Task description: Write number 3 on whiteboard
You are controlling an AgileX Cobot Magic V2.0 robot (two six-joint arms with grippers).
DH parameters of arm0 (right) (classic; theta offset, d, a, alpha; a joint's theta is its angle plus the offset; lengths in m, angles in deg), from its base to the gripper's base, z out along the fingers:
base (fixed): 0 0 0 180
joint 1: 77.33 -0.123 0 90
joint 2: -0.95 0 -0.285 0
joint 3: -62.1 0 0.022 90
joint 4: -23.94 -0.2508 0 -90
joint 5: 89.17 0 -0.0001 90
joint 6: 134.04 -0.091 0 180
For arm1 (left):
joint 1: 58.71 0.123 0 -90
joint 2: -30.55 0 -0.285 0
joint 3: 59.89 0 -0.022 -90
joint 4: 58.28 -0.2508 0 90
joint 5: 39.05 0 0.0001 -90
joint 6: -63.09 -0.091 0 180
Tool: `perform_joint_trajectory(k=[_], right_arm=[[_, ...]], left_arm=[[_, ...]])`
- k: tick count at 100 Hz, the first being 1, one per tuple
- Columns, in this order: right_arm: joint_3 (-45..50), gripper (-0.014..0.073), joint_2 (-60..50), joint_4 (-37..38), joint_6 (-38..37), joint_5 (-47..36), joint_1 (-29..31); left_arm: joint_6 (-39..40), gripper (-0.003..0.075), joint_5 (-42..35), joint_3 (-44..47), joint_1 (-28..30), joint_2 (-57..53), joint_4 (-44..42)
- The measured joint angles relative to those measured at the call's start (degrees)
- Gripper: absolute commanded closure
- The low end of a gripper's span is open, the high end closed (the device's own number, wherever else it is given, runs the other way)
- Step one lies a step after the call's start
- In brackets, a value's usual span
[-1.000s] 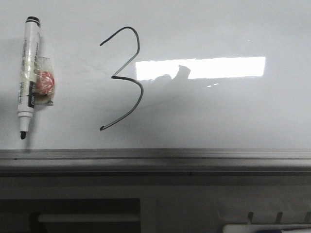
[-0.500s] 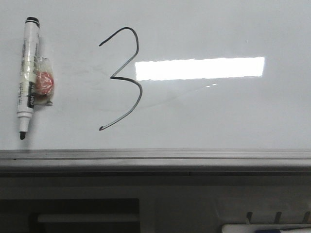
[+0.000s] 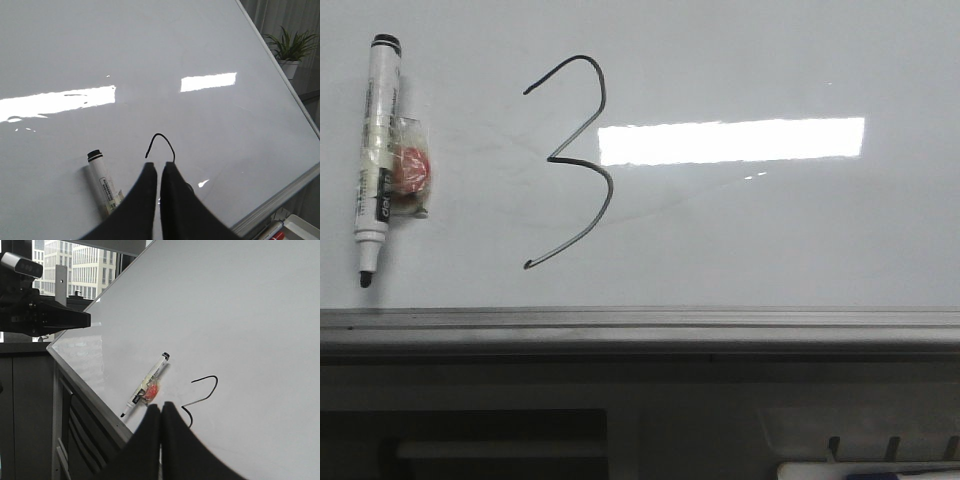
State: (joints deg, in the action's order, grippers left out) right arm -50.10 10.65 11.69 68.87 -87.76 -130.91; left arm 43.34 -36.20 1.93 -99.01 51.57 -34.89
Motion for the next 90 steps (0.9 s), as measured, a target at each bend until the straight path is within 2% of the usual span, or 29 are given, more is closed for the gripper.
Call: perform_joint_trajectory(k=[90], right_arm=[[0.0, 0.0656, 0.0, 0.0, 0.0, 0.6, 0.0]], left_arm=[[0.0, 0.0741, -0.2, 0.0, 0.0, 0.0, 0.0]])
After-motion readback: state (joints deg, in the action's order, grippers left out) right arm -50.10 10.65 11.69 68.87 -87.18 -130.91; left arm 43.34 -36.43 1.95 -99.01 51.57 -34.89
